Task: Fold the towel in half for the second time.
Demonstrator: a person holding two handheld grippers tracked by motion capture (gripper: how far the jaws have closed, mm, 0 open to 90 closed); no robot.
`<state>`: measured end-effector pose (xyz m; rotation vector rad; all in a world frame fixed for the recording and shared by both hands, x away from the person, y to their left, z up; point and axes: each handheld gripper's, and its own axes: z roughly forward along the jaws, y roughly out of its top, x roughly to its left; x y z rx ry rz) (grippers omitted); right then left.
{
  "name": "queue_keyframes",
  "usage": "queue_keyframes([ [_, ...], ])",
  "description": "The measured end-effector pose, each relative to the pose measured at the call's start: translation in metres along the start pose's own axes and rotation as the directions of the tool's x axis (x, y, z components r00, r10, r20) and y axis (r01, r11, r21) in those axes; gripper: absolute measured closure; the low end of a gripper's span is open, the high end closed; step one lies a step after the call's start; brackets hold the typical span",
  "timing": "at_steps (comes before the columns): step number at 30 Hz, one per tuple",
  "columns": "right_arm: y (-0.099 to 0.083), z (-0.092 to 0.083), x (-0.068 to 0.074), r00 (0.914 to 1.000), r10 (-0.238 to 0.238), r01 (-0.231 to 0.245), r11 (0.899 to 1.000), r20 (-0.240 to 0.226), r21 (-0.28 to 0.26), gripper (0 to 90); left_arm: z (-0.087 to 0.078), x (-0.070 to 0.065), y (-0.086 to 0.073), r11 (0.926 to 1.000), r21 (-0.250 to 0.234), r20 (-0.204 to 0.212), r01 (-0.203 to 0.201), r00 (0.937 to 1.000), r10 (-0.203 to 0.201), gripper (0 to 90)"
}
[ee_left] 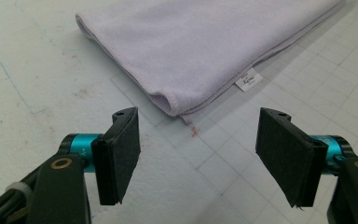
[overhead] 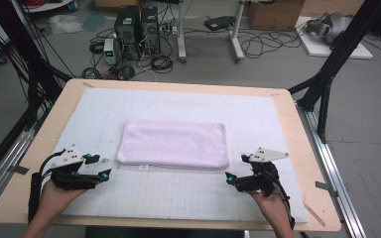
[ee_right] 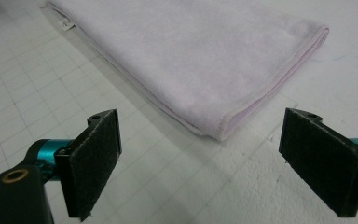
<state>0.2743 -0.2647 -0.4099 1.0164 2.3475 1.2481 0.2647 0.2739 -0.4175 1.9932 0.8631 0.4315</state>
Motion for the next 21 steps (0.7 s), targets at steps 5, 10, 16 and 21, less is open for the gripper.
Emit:
queue_keyframes([
  [5,-0.009,-0.006,0.001,0.9999,0.011,-0.011,1.0,0.004,-0.001,12.0,-0.006,-0.003,-0.005,1.0,-0.004,-0.012,0.006,0.9999,-0.006,30.1],
  [10,-0.017,-0.011,0.001,0.9997,0.023,-0.023,1.0,0.009,-0.004,12.0,-0.008,-0.005,-0.009,0.9999,-0.003,-0.016,0.013,0.9998,-0.013,29.6],
  [16,-0.02,-0.013,0.0,0.9994,0.031,-0.03,0.999,0.013,-0.018,11.9,-0.007,-0.006,-0.012,0.9999,-0.001,-0.02,0.01,0.9997,-0.01,29.1],
  [21,-0.022,-0.009,0.001,0.9998,0.02,-0.02,1.0,0.008,-0.01,11.9,-0.003,-0.005,-0.014,0.9999,0.004,-0.017,0.011,0.9998,-0.011,28.3],
])
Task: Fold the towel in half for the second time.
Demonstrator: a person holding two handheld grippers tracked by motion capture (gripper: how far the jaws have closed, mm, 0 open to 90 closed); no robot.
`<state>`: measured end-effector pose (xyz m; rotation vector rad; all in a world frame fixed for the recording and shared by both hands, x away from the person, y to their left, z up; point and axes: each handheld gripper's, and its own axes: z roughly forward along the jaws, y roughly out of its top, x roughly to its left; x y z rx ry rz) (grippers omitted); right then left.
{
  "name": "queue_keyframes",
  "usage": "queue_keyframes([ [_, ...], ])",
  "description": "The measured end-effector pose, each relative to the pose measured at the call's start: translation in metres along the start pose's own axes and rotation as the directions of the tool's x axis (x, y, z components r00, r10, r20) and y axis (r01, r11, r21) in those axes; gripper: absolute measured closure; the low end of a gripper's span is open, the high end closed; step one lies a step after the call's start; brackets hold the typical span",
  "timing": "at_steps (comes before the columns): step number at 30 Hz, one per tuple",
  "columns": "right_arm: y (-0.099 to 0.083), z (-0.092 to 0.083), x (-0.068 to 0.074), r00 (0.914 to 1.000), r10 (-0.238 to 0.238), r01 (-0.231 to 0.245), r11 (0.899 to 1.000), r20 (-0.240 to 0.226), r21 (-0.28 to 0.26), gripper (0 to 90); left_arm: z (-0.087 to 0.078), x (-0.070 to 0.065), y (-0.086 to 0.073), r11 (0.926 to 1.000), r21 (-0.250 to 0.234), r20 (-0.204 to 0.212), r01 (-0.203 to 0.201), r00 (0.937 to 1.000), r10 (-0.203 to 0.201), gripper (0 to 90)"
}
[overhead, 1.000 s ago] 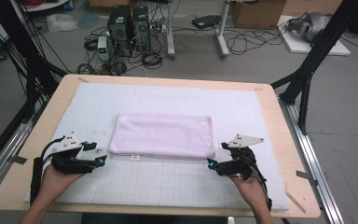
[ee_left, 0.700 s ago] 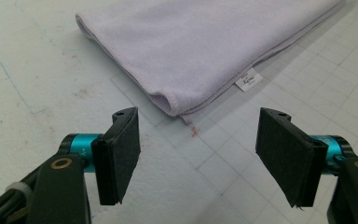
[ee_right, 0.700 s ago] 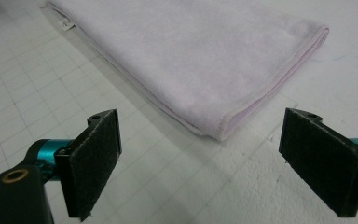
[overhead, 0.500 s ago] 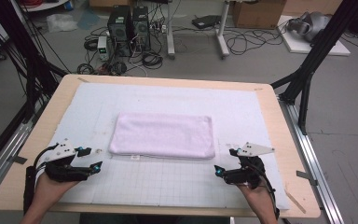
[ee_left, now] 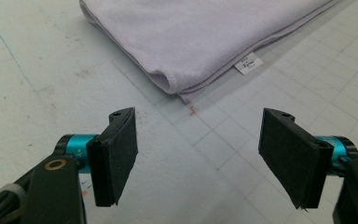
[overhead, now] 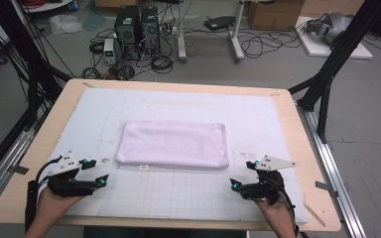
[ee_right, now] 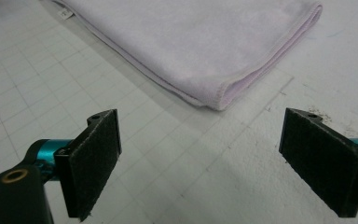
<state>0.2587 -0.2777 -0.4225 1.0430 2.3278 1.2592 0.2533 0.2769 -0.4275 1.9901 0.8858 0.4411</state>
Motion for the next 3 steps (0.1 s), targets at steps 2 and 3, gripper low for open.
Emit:
queue_keyframes([
  [2,-0.001,0.0016,0.0007,1.0,-0.004,0.004,1.0,-0.002,0.007,11.9,0.0012,-0.0006,0.0001,1.0,0.001,0.0,-0.001,1.0,0.001,28.3],
  [3,-0.0013,0.0021,0.0007,1.0,-0.008,0.008,1.0,-0.003,0.006,11.9,0.0016,-0.0009,0.0003,1.0,-0.002,-0.002,0.0,1.0,0.0,28.3],
])
